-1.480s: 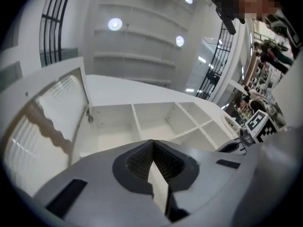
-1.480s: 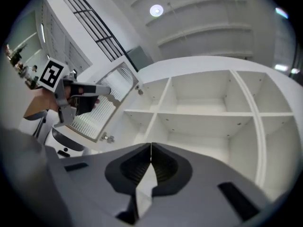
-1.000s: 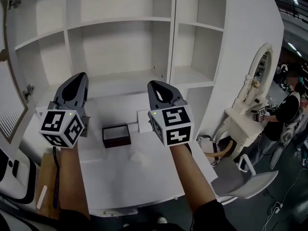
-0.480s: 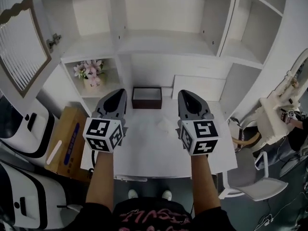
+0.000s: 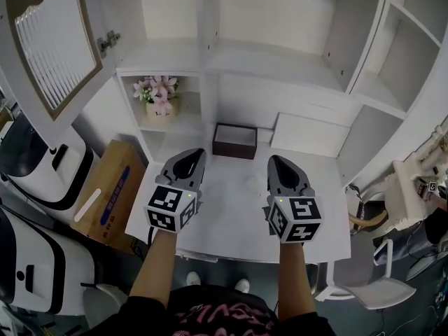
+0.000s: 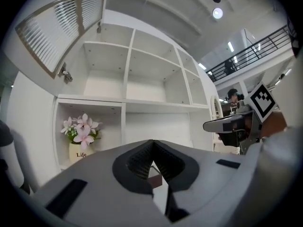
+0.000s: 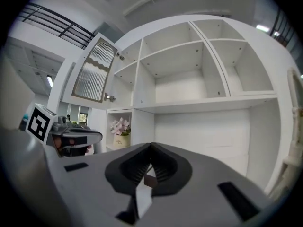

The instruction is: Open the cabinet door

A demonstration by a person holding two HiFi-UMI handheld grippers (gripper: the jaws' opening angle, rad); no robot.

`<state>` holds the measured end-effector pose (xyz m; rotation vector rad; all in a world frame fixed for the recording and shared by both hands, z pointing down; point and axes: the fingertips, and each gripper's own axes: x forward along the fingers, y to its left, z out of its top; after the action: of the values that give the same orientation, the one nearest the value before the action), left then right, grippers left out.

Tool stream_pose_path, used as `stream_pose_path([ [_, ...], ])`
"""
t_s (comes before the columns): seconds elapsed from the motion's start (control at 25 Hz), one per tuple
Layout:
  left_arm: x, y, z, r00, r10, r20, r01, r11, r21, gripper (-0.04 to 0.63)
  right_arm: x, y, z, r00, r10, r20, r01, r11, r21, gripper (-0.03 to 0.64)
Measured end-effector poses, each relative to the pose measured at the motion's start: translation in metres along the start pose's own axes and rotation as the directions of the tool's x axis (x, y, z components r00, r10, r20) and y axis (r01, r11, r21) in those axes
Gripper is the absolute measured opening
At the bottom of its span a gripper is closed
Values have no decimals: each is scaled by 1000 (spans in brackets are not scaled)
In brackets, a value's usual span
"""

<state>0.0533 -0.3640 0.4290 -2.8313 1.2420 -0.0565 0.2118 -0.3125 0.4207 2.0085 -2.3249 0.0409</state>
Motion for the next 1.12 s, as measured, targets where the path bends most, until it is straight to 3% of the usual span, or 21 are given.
stream_pose_path([
  [1.12, -4, 6, 5, 1000, 22, 7, -22, 1000, 14, 9, 16, 15, -2, 999, 34, -27, -35, 999, -38, 20],
])
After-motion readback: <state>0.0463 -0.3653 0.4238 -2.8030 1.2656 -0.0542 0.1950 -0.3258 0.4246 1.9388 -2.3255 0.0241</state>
